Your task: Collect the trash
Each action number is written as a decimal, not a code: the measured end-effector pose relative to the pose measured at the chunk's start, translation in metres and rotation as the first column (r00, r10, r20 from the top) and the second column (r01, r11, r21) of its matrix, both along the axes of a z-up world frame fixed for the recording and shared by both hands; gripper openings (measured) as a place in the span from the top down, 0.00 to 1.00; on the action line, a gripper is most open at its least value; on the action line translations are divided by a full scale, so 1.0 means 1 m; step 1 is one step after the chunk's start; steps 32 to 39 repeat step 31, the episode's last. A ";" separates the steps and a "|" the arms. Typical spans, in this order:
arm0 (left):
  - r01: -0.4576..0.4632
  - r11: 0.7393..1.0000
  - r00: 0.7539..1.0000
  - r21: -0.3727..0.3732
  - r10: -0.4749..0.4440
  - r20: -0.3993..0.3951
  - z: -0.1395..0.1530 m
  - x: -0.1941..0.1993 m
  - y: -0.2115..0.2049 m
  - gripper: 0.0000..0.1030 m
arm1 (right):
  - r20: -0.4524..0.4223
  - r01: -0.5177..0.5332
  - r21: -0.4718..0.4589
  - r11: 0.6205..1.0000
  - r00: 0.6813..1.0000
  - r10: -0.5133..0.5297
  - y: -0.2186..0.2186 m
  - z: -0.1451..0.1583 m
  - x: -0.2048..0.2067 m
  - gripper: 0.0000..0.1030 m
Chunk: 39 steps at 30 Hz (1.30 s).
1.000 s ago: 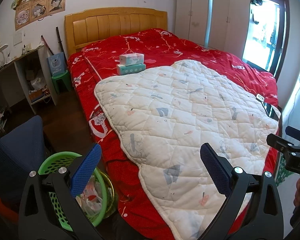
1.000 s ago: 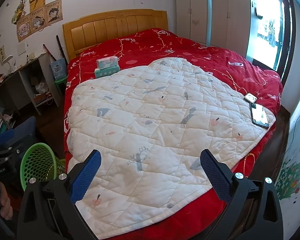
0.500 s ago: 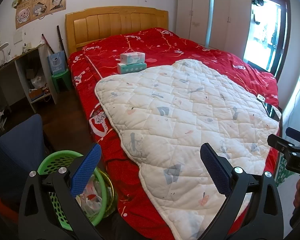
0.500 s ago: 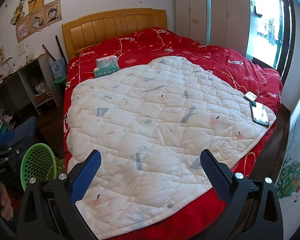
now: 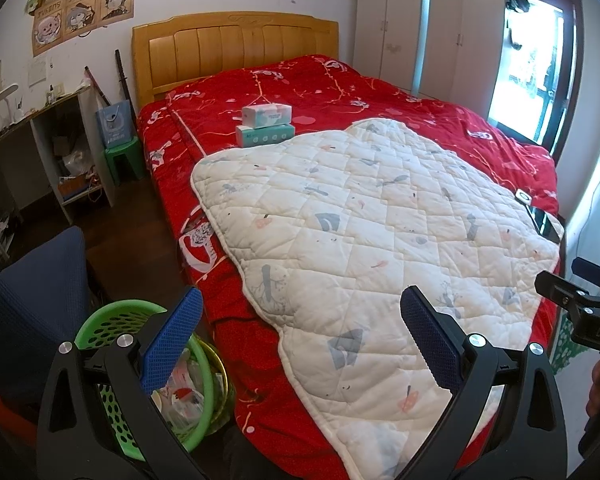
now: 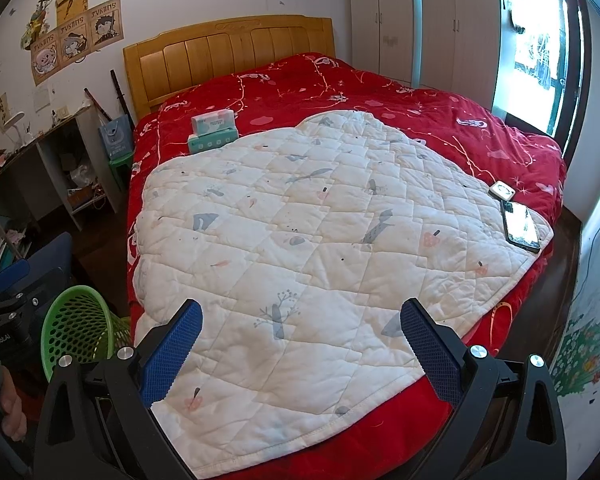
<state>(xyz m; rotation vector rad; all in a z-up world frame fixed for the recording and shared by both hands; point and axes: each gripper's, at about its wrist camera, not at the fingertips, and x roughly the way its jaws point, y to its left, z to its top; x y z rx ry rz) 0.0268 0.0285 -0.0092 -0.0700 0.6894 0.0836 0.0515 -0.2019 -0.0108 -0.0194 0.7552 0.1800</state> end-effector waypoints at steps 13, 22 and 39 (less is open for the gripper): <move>-0.014 1.000 1.000 0.001 0.014 0.002 0.000 0.000 0.001 0.05 | 0.006 0.008 -0.006 1.000 1.000 -0.008 -0.001 -0.001 -0.005 0.07; -0.021 1.000 1.000 0.016 0.021 0.023 0.005 -0.002 -0.001 0.05 | 0.010 0.013 -0.017 1.000 1.000 -0.013 -0.001 0.002 -0.006 0.07; -0.029 1.000 0.999 0.002 0.029 0.018 0.006 -0.002 0.001 0.05 | 0.009 0.013 -0.017 1.000 1.000 -0.013 -0.001 0.002 -0.006 0.07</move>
